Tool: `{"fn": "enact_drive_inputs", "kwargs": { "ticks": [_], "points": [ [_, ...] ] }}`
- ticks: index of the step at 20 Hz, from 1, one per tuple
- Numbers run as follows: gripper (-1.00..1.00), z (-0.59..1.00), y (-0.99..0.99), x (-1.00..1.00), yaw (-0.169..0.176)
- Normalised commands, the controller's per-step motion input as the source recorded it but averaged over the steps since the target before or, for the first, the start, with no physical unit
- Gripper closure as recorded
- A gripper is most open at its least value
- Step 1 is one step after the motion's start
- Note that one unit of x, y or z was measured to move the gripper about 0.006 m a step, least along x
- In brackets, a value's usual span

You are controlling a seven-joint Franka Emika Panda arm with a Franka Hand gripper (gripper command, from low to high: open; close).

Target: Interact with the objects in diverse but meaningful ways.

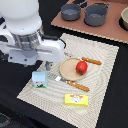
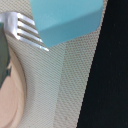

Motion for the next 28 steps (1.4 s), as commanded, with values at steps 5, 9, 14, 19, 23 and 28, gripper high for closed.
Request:
{"fn": "enact_drive_inputs", "kwargs": {
  "ticks": [5, 9, 14, 19, 23, 28],
  "points": [
    [-1.00, -0.20, -0.18, 0.25, -0.036],
    [1.00, -0.22, -0.21, 0.18, -0.037],
    [1.00, -0.21, -0.20, 0.14, -0.044],
    [1.00, 0.01, -0.13, 0.16, -0.037],
    [1.00, 0.95, 0.31, 0.04, -0.022],
    [1.00, 1.00, 0.79, -0.04, 0.025]
  ]
}}
